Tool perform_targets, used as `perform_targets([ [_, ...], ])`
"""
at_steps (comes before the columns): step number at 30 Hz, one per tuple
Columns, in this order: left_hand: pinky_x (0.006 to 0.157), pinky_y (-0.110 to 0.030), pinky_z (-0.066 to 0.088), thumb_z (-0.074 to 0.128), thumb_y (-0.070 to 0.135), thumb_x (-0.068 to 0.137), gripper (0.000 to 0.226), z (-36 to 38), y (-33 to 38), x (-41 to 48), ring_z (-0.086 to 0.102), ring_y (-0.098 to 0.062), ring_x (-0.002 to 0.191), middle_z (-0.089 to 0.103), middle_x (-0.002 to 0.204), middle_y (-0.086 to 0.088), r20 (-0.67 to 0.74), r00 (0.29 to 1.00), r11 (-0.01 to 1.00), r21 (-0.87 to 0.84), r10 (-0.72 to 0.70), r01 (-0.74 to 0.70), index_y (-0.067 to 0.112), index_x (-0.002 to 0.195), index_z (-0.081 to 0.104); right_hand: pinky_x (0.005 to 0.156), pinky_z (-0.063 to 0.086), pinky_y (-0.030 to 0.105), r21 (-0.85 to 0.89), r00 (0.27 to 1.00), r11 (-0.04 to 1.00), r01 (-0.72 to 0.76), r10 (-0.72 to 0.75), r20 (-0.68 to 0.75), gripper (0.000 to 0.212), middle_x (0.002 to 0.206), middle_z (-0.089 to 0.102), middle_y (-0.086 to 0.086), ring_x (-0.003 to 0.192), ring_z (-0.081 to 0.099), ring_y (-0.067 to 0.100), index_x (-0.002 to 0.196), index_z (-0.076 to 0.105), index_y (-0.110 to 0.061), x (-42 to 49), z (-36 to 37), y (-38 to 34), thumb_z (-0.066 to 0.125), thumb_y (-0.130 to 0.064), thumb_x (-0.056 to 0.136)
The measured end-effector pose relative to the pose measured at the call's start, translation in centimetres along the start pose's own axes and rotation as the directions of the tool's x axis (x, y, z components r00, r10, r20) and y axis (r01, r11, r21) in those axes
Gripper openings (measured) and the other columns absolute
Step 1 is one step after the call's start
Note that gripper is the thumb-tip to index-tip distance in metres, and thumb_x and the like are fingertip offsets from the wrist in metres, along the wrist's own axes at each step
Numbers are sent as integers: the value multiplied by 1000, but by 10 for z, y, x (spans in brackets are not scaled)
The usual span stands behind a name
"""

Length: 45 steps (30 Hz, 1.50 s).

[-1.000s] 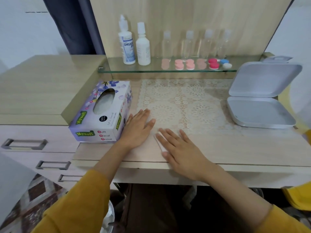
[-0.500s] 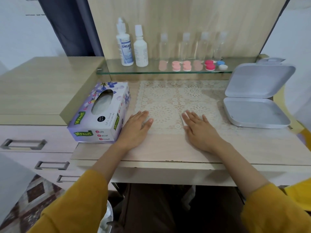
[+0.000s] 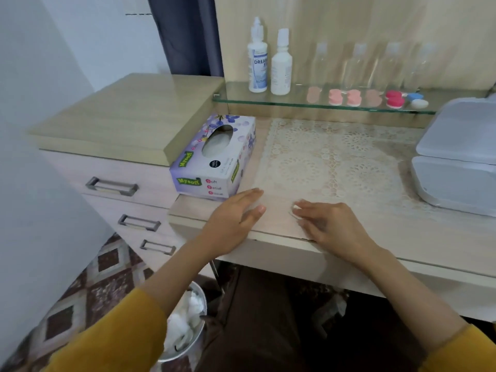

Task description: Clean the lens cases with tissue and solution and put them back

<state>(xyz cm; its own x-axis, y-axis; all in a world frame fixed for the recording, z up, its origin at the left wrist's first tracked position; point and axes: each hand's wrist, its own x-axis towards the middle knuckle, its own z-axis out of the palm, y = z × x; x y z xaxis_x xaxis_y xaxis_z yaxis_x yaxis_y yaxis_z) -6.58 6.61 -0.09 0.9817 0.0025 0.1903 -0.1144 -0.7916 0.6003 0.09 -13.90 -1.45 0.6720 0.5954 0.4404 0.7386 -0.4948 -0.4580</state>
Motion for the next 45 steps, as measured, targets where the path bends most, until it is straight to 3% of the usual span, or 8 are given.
perform_targets([
  [7, 94, -19, 39, 44, 42, 87, 41, -23, -29, -76, 51, -2, 105, 60, 110, 9, -256, 967, 1000, -23, -1, -5, 15, 112, 64, 87, 43, 11, 102, 979, 989, 108, -88, -181, 15, 91, 72, 6, 95, 59, 7, 85, 74, -6, 2, 20, -34, 69, 1, 72],
  [11, 82, -24, 48, 48, 37, 89, 34, -31, -69, -118, 57, -6, 92, 61, 102, 9, -308, 937, 986, -41, -167, 162, 15, 108, 65, 83, 43, 7, 262, 969, 942, 212, -168, -182, 16, 85, 70, 5, 84, 60, 6, 84, 73, -6, 12, 48, -88, 67, -2, 70],
  [14, 80, -30, 51, 55, 21, 91, 22, -30, -109, -148, 59, -10, 87, 65, 103, -1, -302, 893, 940, -32, -333, 340, 14, 109, 64, 78, 39, 3, 380, 975, 898, 221, -217, -55, 23, 86, 65, 7, 81, 57, 7, 87, 73, -6, 13, 83, -127, 66, -5, 65],
  [18, 74, -11, 38, 54, 20, 91, 24, -24, -152, -185, 58, -11, 90, 65, 110, -5, -262, 805, 835, -5, -533, 551, 12, 111, 64, 68, 33, 4, 397, 934, 899, 185, -287, 215, 24, 79, 57, 9, 74, 50, 12, 88, 73, -5, 9, 154, -152, 63, -2, 66],
  [24, 75, -21, 38, 49, 23, 94, 27, -4, -196, -224, 58, -20, 99, 62, 114, -9, -124, 677, 684, -22, -725, 729, 10, 113, 63, 75, 41, 23, 103, 781, 994, -19, -50, 622, 25, 103, 67, 9, 95, 60, 25, 108, 69, -13, 11, 266, -138, 58, -13, 85],
  [34, 79, -37, 50, 45, 21, 93, 28, 17, -250, -249, 60, -24, 92, 65, 105, -11, 39, 550, 548, -53, -834, 835, 8, 108, 66, 95, 44, 33, 11, 601, 937, -348, 214, 770, 37, 119, 61, 15, 110, 55, 28, 119, 60, -3, 22, 360, -131, 61, -8, 83],
  [38, 79, -31, 47, 47, 23, 93, 29, 23, -258, -253, 59, -22, 97, 64, 110, -9, 68, 538, 536, -49, -840, 843, 10, 114, 63, 93, 40, 26, 10, 499, 970, -241, 115, 859, 51, 129, 55, 8, 116, 52, 22, 135, 46, -16, 22, 368, -131, 61, -22, 86],
  [45, 87, -31, 44, 48, 26, 93, 33, 25, -258, -247, 56, -21, 104, 60, 119, -7, 90, 545, 547, -9, -834, 837, 10, 119, 59, 75, 47, 31, -8, 456, 978, -209, 105, 884, 49, 95, 69, 14, 60, 56, 19, 135, 46, -25, 15, 366, -126, 57, -29, 87],
])
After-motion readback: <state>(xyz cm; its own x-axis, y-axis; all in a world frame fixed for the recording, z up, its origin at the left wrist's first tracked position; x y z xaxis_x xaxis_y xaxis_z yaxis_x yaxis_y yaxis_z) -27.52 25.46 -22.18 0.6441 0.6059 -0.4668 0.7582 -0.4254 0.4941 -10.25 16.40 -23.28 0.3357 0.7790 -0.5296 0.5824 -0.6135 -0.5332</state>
